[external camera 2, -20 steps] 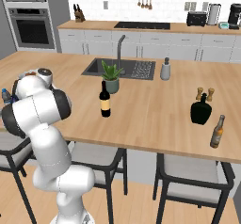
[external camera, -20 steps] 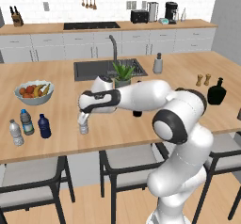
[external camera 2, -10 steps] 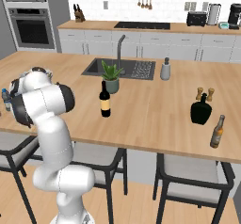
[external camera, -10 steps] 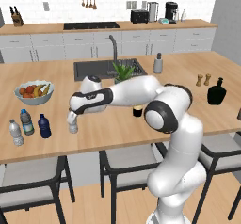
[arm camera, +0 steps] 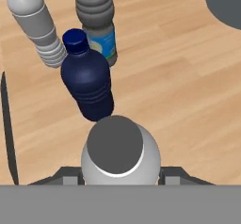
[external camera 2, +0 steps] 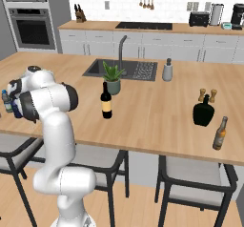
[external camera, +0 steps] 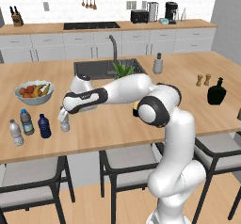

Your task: Move the plastic bottles in the middle to the plastics group, and the glass bottles in the middle to the glass group.

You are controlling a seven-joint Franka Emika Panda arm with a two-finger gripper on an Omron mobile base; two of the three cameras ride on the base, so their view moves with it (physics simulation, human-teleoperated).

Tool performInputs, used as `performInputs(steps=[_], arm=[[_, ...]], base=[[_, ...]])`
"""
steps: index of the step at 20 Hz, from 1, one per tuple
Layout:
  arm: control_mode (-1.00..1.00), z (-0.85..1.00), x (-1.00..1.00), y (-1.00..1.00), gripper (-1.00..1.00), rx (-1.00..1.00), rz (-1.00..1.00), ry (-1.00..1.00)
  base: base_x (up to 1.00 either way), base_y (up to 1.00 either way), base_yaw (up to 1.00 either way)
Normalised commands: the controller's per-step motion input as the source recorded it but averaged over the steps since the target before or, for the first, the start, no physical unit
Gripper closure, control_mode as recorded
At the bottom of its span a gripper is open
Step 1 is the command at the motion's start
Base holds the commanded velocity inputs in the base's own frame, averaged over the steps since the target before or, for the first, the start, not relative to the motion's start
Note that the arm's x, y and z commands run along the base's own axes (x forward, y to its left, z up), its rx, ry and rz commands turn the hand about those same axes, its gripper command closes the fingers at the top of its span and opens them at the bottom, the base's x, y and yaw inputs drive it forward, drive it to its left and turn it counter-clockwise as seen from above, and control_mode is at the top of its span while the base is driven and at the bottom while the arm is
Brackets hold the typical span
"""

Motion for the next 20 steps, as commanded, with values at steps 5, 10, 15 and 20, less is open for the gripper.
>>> performInputs(steps=[5,10,15,20], arm=[[-1.00,0.00,0.15,0.15,1.00,0.00,0.00,0.02],[-1.00,0.00,0.11,0.14,1.00,0.01,0.00,0.01],[-1.00,0.00,0.07,0.17,1.00,0.01,0.00,0.00],[-1.00,0.00,0.00,0.11,1.00,0.00,0.00,-0.03]], base=[[0.00,0.00,0.00],[0.00,0.00,0.00],[0.00,0.00,0.00],[0.00,0.00,0.00]])
